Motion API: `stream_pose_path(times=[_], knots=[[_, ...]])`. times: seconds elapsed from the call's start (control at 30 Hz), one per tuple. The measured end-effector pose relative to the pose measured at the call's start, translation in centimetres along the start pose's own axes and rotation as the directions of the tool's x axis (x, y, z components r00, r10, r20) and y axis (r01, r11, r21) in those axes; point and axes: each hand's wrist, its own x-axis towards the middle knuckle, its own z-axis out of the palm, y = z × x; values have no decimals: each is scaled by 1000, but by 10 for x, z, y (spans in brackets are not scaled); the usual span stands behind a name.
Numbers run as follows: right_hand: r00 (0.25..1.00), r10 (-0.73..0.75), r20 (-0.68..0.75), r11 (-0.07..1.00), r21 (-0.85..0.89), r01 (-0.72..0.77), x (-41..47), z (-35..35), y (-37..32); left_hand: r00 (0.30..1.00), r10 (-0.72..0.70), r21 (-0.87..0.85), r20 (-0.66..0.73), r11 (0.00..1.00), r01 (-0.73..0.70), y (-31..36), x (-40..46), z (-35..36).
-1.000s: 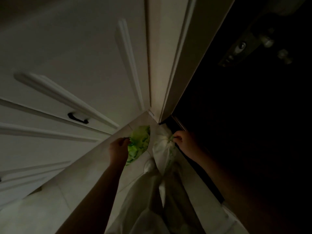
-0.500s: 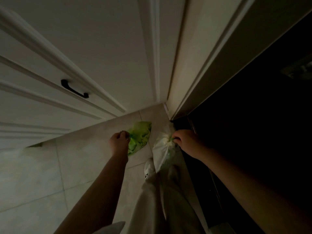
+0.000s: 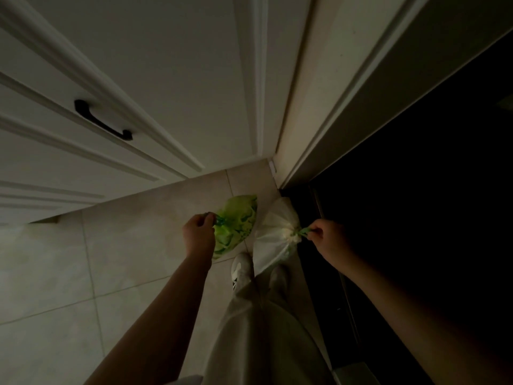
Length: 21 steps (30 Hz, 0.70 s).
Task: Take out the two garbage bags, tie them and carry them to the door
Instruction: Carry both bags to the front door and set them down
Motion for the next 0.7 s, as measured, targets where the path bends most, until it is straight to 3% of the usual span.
stream_pose_path(times=[0.2,0.43,0.53,0.7], knots=[[985,150,-86,981,139,-137,-10,4,19,992,120,150,44,981,-125,8,-3,9],[950,252,-183,950,236,-207,2,7,23,980,151,212,130,961,-176,17,4,26],[906,375,-195,883,373,-285,23,6,30,970,176,226,168,951,-211,22,12,42],[815,573,-89,665,632,-398,67,0,49,939,241,294,246,904,-309,34,36,79]])
